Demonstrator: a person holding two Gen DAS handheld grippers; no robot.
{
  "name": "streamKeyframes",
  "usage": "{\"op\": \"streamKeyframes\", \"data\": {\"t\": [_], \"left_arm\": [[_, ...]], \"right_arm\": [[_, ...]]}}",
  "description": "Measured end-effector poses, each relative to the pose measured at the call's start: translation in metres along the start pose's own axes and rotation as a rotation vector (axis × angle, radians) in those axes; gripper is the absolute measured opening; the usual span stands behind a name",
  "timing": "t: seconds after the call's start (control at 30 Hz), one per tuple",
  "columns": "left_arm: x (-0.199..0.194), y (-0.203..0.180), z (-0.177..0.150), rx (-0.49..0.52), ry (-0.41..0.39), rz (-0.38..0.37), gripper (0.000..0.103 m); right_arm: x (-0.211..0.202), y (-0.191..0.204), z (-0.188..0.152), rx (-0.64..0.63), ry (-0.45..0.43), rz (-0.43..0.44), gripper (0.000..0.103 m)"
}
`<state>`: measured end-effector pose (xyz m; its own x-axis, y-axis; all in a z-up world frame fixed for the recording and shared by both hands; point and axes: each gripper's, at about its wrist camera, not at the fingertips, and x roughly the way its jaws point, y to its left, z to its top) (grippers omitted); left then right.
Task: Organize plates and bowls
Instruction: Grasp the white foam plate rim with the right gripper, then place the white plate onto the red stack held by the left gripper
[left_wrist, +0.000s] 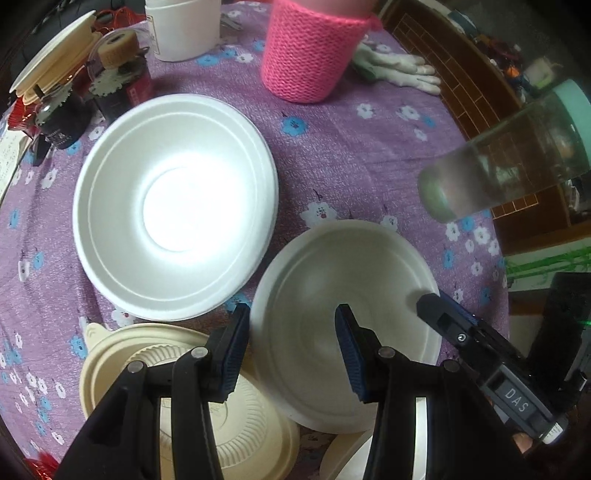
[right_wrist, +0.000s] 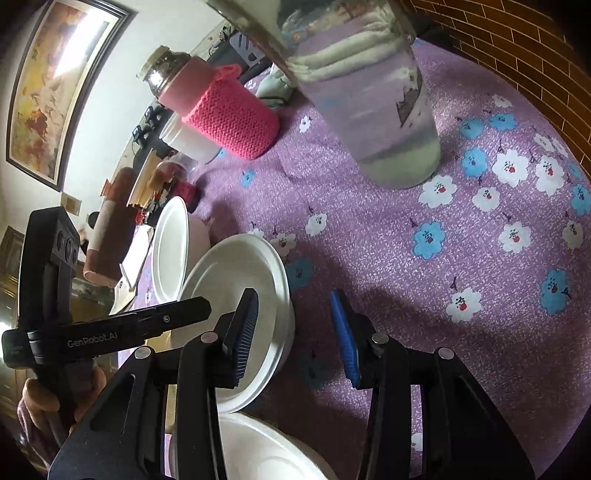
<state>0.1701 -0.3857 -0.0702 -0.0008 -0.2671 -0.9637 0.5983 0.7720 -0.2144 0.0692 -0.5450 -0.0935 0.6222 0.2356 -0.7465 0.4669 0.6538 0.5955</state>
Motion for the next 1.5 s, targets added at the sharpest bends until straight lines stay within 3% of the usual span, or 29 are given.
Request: {"op": "streamKeyframes", "data": {"t": [0.23,0.33,0.43,0.77,0.93,1.1,1.23,1.37,1.5], "left_arm": [[0.005,-0.003,-0.003,0.009,0.006,-0.003,0.042],[0.009,-0.003,-0.004,0.003,0.015,-0.007,0.024],[0.011,-0.002,-0.005,-0.001,0.012,-0.023,0.014],[0.001,-0.010,-0.009,0.023,-0.040,-0.027,0.010],[-0.027,-0.009,-0.026,0.025,-0.107,-0.050,0.010],[-0.078,0.009,-0.070,-0.011,-0.230,-0.034,0.010],[-0.121,0.044,-0.128,-0.094,-0.342,0.009,0.010],[-0.153,0.088,-0.197,-0.186,-0.418,0.064,0.010],[-0.169,0.134,-0.256,-0.269,-0.444,0.132,0.012]], "right_arm": [[0.011,-0.003,0.000,0.015,0.064,-0.010,0.040],[0.013,-0.003,0.000,0.013,0.065,-0.019,0.030],[0.011,-0.002,0.000,0.006,0.054,-0.019,0.014],[-0.006,0.003,0.000,-0.038,-0.013,-0.040,0.010],[-0.032,0.022,-0.007,-0.101,-0.100,-0.053,0.010],[-0.060,0.057,-0.031,-0.176,-0.164,-0.009,0.010],[-0.074,0.100,-0.067,-0.253,-0.171,0.073,0.010],[-0.071,0.157,-0.116,-0.378,-0.132,0.108,0.011],[-0.050,0.213,-0.169,-0.498,-0.043,0.137,0.011]]}}
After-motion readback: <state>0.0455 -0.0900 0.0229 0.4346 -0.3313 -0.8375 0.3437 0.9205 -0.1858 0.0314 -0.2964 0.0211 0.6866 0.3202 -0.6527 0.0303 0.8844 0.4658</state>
